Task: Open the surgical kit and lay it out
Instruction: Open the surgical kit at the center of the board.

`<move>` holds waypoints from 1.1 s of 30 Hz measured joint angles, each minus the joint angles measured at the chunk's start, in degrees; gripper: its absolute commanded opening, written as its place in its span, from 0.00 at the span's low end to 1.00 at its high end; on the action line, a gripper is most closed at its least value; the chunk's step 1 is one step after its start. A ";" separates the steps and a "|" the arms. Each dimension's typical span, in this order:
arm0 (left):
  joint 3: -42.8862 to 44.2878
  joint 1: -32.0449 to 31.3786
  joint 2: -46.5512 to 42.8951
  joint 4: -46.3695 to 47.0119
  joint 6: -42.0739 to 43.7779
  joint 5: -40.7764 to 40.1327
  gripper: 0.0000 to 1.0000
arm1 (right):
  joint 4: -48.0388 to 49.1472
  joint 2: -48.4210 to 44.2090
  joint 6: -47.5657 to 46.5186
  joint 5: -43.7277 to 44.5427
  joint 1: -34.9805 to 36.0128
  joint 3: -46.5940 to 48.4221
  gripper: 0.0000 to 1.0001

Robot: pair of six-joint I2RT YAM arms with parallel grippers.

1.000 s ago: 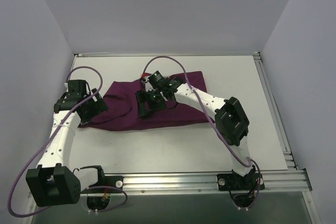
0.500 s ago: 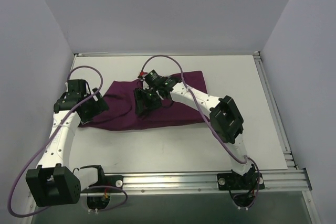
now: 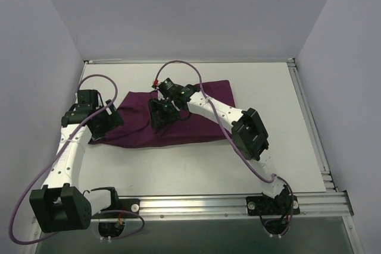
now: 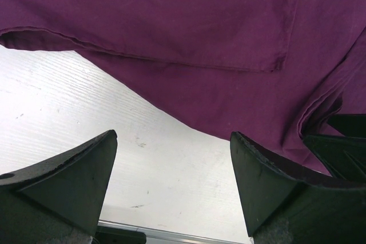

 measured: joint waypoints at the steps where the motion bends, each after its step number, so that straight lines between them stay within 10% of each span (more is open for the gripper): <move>1: 0.02 0.00 0.11 -0.02 0.00 0.07 0.89 | -0.13 0.17 -0.15 0.09 0.20 0.15 0.61; 16: 0.02 0.00 1.38 0.42 0.22 0.44 0.89 | -2.62 0.48 -1.44 0.96 2.08 0.28 0.58; 21: 0.02 0.00 1.62 0.44 0.26 0.46 0.89 | -4.11 1.92 -2.51 2.36 2.23 3.13 0.24; 33: 0.02 0.00 1.79 0.46 0.85 0.46 0.89 | -8.96 1.55 -3.91 9.79 1.31 4.72 0.00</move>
